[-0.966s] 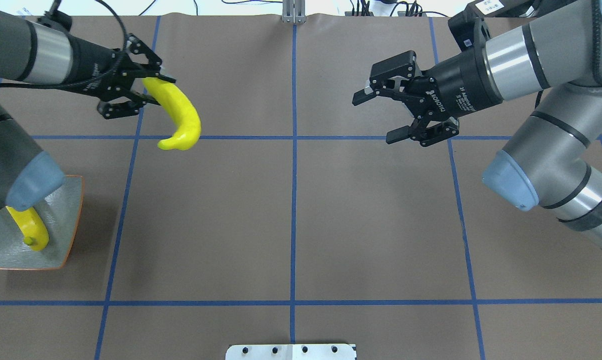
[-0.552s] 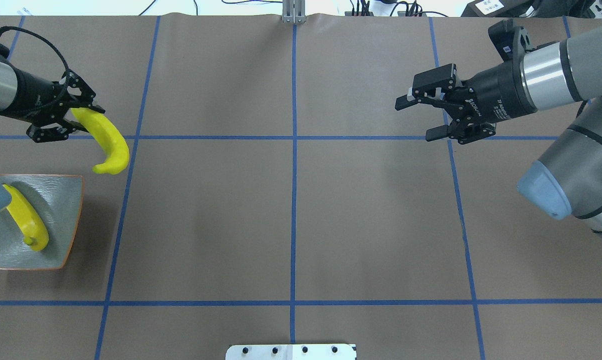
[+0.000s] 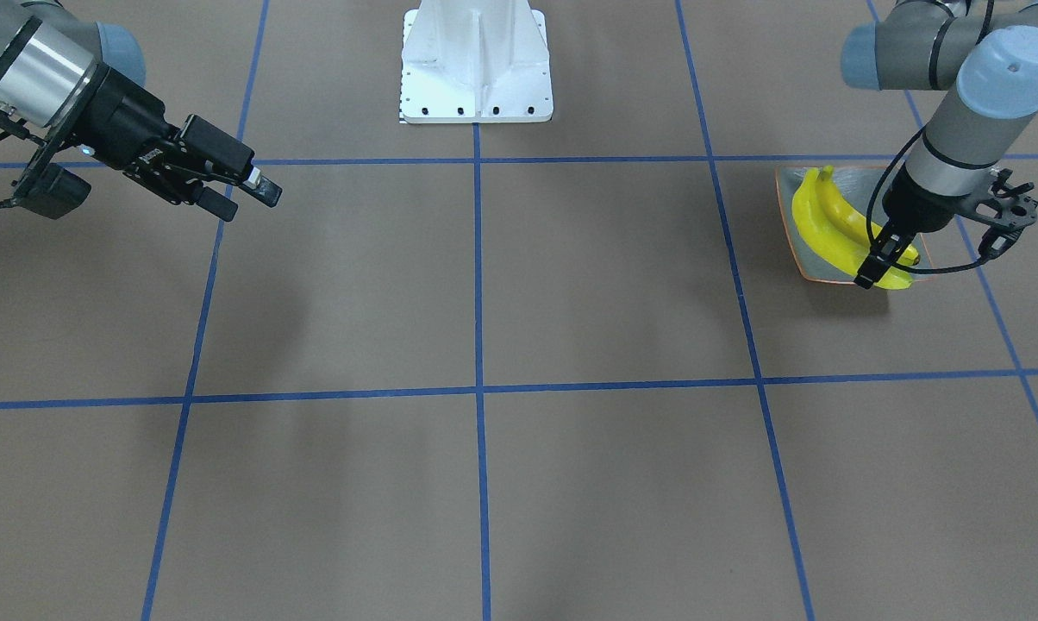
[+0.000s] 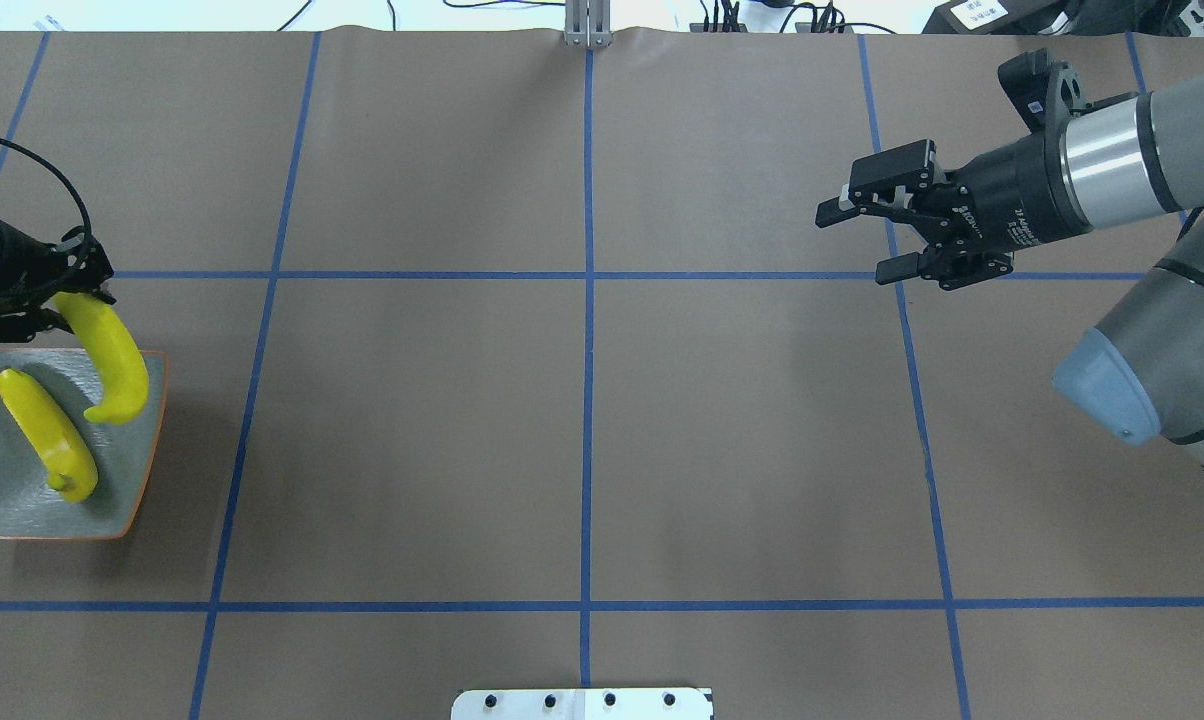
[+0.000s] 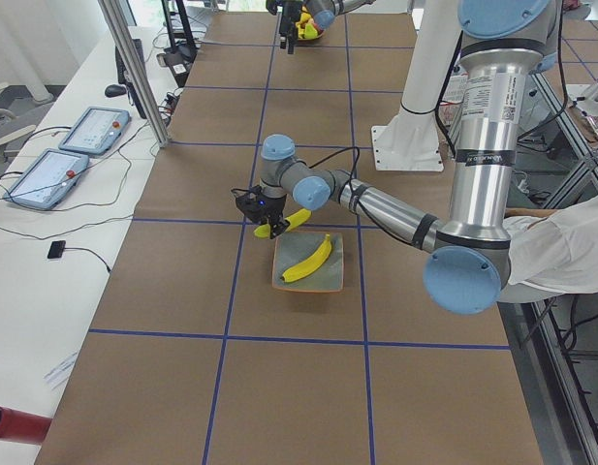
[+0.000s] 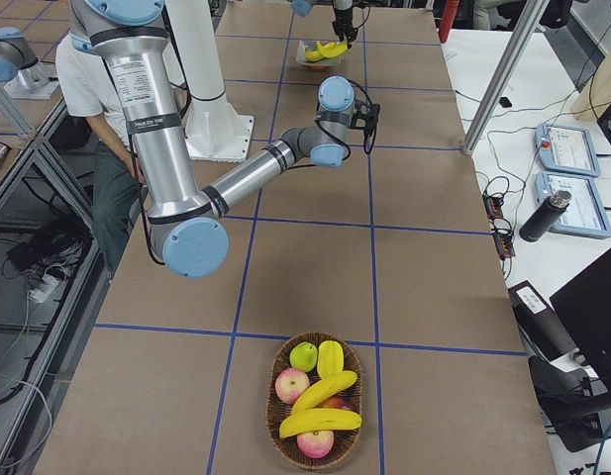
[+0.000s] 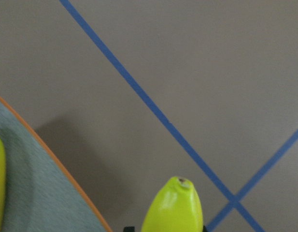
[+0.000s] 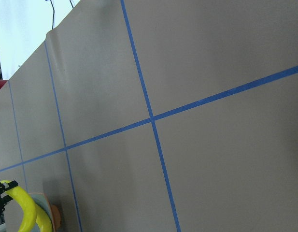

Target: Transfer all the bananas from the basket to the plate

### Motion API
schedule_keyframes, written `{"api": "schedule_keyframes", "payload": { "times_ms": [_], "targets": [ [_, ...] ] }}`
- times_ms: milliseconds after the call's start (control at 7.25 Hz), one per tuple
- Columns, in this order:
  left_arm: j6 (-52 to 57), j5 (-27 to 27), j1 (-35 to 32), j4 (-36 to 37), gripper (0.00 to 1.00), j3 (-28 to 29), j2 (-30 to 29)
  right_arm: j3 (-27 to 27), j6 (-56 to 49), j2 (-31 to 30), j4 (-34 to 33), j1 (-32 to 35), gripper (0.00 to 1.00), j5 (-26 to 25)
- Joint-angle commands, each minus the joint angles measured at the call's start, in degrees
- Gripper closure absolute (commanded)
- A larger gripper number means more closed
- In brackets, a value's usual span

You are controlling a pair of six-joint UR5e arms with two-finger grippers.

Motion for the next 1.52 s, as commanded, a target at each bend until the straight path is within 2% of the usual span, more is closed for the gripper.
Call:
{"api": "schedule_keyframes", "payload": {
  "times_ms": [0, 828, 966, 1242, 1380],
  "targets": [
    [1.8, -0.1, 0.2, 0.4, 1.00, -0.2, 1.7, 0.0, 0.0, -0.3, -0.1, 0.0, 0.00, -0.2],
    [-5.2, 0.5, 3.4, -0.3, 1.00, 1.6, 3.3, 0.3, 0.0, -1.6, 0.0, 0.0, 0.00, 0.1],
    [-5.0, 0.9, 4.0, -0.4, 0.93, 2.0, 3.7, 0.4, 0.0, -1.4, 0.0, 0.0, 0.00, 0.3],
    [-1.4, 3.1, 5.2, -0.4, 0.89, 2.7, 5.5, 0.6, 0.0, -1.4, 0.0, 0.4, 0.00, 0.7],
    [1.7, 3.1, 5.1, -0.8, 0.09, 2.0, 6.9, 1.0, 0.1, -1.4, 0.0, 0.6, 0.00, 1.0]
  ]
}}
